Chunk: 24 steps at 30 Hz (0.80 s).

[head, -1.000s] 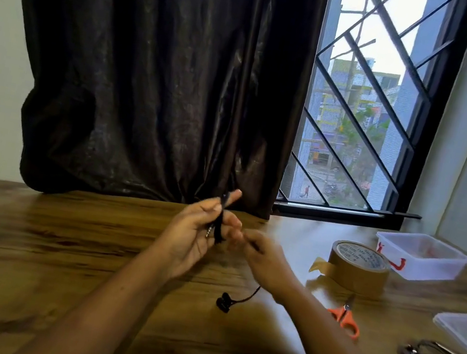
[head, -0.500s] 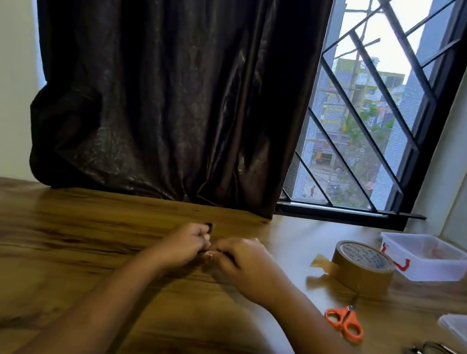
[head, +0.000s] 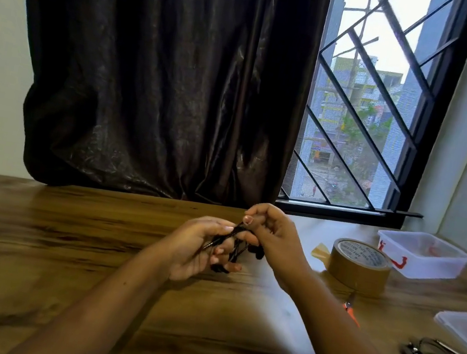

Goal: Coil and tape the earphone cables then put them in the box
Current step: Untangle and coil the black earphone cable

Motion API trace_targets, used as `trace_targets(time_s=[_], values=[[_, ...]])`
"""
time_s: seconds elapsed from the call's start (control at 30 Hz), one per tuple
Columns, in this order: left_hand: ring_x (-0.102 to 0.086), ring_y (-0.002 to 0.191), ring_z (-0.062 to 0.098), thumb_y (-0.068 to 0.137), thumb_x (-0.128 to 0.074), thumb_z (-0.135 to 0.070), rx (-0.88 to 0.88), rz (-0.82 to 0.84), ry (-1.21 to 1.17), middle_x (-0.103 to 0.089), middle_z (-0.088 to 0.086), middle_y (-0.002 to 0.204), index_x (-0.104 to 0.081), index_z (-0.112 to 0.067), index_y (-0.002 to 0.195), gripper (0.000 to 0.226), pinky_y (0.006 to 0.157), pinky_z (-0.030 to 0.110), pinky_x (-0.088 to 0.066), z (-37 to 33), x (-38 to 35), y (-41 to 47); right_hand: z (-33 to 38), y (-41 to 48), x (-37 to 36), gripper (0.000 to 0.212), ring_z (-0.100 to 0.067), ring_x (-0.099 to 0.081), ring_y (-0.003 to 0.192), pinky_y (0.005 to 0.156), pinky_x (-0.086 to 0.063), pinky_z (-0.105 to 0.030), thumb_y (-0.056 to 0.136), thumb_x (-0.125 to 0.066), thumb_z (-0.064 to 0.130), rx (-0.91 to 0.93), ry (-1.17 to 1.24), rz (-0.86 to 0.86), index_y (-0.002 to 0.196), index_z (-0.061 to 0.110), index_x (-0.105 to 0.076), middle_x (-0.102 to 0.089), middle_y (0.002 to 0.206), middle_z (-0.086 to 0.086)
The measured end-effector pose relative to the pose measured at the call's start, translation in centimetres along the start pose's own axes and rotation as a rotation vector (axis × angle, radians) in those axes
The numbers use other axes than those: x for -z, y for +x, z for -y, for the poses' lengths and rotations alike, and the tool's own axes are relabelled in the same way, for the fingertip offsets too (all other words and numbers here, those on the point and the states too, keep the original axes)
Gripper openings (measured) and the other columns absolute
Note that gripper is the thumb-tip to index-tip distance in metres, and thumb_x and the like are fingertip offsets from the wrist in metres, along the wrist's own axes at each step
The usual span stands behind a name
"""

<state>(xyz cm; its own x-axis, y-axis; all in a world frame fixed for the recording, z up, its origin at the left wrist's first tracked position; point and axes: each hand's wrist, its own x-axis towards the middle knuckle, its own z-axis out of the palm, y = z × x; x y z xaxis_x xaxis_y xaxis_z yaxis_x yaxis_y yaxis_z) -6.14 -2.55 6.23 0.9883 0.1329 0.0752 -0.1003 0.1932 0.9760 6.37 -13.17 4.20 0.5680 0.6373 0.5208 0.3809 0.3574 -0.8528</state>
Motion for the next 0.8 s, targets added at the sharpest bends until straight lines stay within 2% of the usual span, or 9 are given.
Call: trace_targets(time_s=[0.1,0.17,0.27,0.37,0.43,0.53,0.67,0.8], values=[[-0.035,0.036,0.005,0.091,-0.035,-0.013,-0.03,0.035,-0.078,-0.037,-0.002,0.05,-0.06,0.005,0.102,0.033,0.06,0.03,-0.055,-0.1,-0.1,0.0,-0.7,-0.2,-0.4,0.017,-0.002,-0.053,0.057,0.048,-0.038,-0.016,0.093,-0.051,-0.002,-0.054,0.011,0.058,0.091,0.012,-0.06,-0.06,0.071,-0.001],[-0.035,0.035,0.005,0.086,-0.039,-0.016,-0.049,0.06,-0.164,-0.037,-0.002,0.049,-0.058,0.003,0.096,0.029,0.06,0.031,-0.055,0.1,-0.2,0.1,-1.0,-0.3,-1.1,0.026,-0.003,-0.053,0.061,0.051,-0.039,-0.018,0.09,-0.046,-0.011,-0.047,0.009,0.076,0.089,0.012,-0.059,-0.059,0.073,0.0],[-0.034,0.034,0.005,0.086,-0.038,-0.016,-0.086,0.07,-0.238,-0.036,-0.002,0.049,-0.053,-0.001,0.09,0.022,0.061,0.031,-0.056,0.1,-0.5,0.1,-1.1,-0.4,-1.8,0.024,-0.01,-0.06,0.067,0.052,-0.046,-0.016,0.087,-0.047,-0.018,-0.051,0.116,0.097,0.09,0.004,-0.056,-0.062,0.074,-0.001],[-0.032,0.035,0.006,0.09,-0.036,-0.013,-0.12,-0.004,-0.276,-0.034,-0.002,0.049,-0.05,-0.004,0.083,0.018,0.06,0.03,-0.057,0.1,-0.7,0.2,-1.0,-0.4,-2.0,0.021,-0.016,-0.065,0.072,0.054,-0.05,-0.017,0.09,-0.05,-0.012,-0.121,0.243,0.095,0.091,0.007,-0.06,-0.067,0.082,-0.008],[-0.032,0.036,0.005,0.096,-0.031,-0.012,-0.135,-0.056,-0.264,-0.033,-0.003,0.05,-0.048,-0.006,0.082,0.023,0.059,0.029,-0.056,0.2,-0.6,0.5,-0.7,-0.2,-1.8,0.018,-0.019,-0.065,0.073,0.053,-0.05,-0.018,0.094,-0.047,-0.005,-0.184,0.311,0.105,0.093,0.005,-0.062,-0.066,0.084,-0.013],[-0.034,0.038,0.005,0.1,-0.028,-0.014,-0.153,-0.127,-0.186,-0.035,-0.004,0.05,-0.047,-0.008,0.082,0.026,0.06,0.027,-0.045,0.3,0.0,0.7,-0.3,-0.3,-1.5,0.023,-0.019,-0.064,0.073,0.058,-0.054,-0.024,0.099,-0.041,0.007,-0.256,0.413,0.117,0.104,-0.003,-0.062,-0.065,0.087,-0.015],[-0.036,0.041,0.005,0.102,-0.03,-0.012,-0.184,-0.252,-0.125,-0.036,-0.002,0.053,-0.051,-0.005,0.086,0.027,0.055,0.026,-0.054,0.6,0.1,1.1,-0.7,-0.2,-1.4,0.027,-0.026,-0.067,0.085,0.068,-0.053,-0.026,0.09,-0.061,0.012,-0.207,0.306,0.17,0.112,-0.004,-0.063,-0.069,0.099,-0.02],[-0.038,0.042,0.005,0.102,-0.031,-0.015,-0.175,-0.321,-0.029,-0.039,-0.004,0.051,-0.049,-0.007,0.084,0.026,0.057,0.026,-0.043,0.8,0.5,1.5,-0.8,-0.4,-1.2,0.024,-0.021,-0.065,0.087,0.075,-0.054,-0.027,0.094,-0.054,0.017,-0.26,0.354,0.177,0.106,-0.001,-0.066,-0.069,0.095,-0.014]])
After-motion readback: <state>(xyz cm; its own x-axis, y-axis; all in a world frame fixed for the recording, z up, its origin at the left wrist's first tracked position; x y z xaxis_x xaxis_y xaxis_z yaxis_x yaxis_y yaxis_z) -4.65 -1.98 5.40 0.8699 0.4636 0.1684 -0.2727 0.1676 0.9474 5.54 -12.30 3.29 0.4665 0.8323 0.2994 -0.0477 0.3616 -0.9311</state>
